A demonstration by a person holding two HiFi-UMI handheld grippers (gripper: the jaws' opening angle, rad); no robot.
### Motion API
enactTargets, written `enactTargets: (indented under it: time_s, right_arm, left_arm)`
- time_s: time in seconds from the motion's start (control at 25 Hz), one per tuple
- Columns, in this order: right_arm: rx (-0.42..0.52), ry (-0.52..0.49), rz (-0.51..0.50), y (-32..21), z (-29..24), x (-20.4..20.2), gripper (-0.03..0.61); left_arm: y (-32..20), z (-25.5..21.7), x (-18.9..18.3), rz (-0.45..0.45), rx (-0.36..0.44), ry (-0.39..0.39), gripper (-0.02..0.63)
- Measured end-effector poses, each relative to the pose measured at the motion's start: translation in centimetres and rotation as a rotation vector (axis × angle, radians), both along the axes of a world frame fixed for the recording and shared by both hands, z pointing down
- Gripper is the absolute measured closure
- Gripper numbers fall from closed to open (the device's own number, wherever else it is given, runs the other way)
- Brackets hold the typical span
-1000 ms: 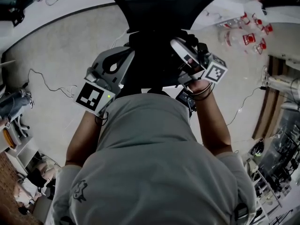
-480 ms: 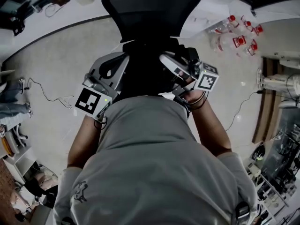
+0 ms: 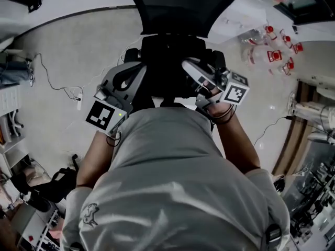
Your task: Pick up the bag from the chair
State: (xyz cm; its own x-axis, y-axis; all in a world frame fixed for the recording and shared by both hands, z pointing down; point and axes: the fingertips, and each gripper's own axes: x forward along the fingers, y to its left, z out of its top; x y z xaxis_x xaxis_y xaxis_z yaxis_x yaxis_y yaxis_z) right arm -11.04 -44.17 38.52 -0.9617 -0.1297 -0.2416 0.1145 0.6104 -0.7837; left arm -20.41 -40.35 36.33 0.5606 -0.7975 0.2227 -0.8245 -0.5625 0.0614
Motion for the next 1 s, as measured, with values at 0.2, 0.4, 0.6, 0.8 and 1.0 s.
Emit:
enactTargets:
  time_s: [0.2, 0.4, 0.6, 0.8, 1.0]
  right_arm:
    - [-0.017, 0.003, -0.001, 1.5, 0.6, 1.1, 0.545]
    - [-0.017, 0.006, 0.036, 4.2, 0.6, 1.5, 0.545]
    - [-0.023, -0.001, 0.129, 6.0, -0.4, 1.8, 0.545]
    - [-0.003, -0.012, 0.213, 8.8, -1.5, 1.9, 0.545]
    - [0.006, 0.010, 0.294, 12.0, -1.3, 1.7, 0.545]
  left_arm:
    - [2.3, 0.2, 0.7, -0.014, -0.004, -0.004, 0.601]
    - [3.9, -0.4, 0.2, 0.011, 0.011, -0.021, 0.601]
    - [6.0, -1.3, -1.0, 0.065, 0.029, -0.030, 0.601]
    - [9.3, -1.8, -2.9, 0.098, 0.029, -0.025, 0.601]
    - [12.8, -2.4, -5.3, 0.140, 0.041, -0.020, 0.601]
